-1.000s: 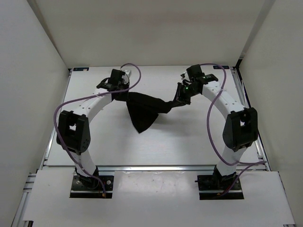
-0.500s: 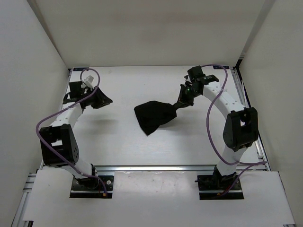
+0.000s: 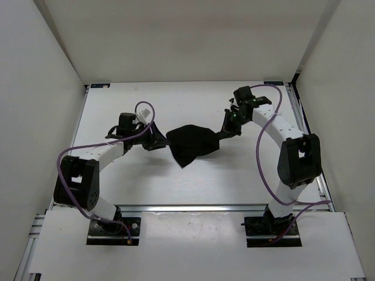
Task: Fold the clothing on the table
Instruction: Flatten the skirt out
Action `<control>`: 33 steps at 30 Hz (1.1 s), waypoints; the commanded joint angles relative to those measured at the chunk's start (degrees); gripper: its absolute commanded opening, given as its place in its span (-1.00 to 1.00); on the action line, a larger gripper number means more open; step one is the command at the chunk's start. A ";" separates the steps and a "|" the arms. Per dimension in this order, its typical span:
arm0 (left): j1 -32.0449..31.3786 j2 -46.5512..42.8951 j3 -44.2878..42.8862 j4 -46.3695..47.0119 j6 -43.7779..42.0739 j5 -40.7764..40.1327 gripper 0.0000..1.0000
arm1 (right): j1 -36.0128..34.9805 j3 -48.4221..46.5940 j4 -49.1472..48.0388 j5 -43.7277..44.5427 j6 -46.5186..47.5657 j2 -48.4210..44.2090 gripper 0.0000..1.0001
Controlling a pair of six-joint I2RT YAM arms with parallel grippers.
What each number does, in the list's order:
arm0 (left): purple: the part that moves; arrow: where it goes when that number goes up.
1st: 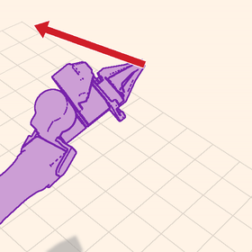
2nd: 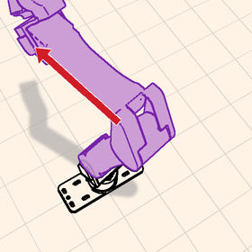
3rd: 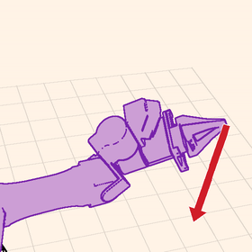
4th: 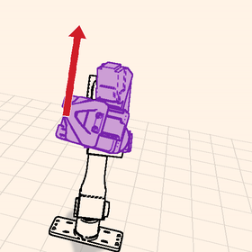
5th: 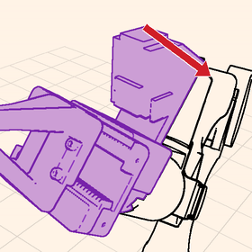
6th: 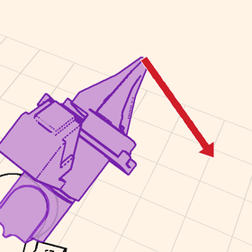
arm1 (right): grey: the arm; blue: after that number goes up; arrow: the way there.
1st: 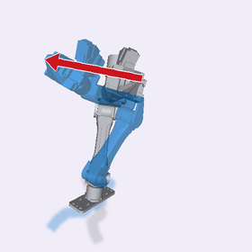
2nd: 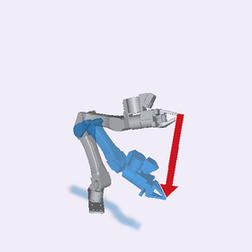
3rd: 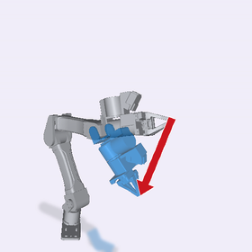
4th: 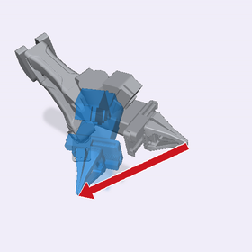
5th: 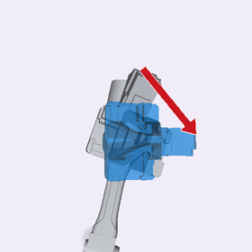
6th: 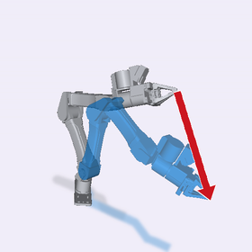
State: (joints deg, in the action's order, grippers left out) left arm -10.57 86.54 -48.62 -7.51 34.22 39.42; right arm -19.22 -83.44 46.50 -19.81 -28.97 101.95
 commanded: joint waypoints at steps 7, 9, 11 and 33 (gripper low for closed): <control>-3.76 2.57 3.80 14.27 14.74 -10.06 0.01 | 0.85 -0.85 -0.19 -1.90 2.78 -2.90 -1.00; -4.02 3.80 2.31 15.59 15.79 -10.42 0.01 | 0.94 -1.11 -0.10 -1.55 3.04 -2.90 -1.00; -4.37 4.59 1.52 15.77 15.88 -10.42 0.01 | 0.77 -1.03 -0.18 -1.90 2.61 -3.16 -1.00; -13.60 4.60 1.77 -3.11 4.92 -11.74 -1.00 | 6.12 1.52 -1.76 -1.98 2.69 -6.41 -0.98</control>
State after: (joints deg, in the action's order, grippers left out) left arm -22.81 95.96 -48.40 -0.54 45.52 26.79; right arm -14.79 -83.11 46.00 -21.37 -26.76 98.89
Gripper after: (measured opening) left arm 0.012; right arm 0.009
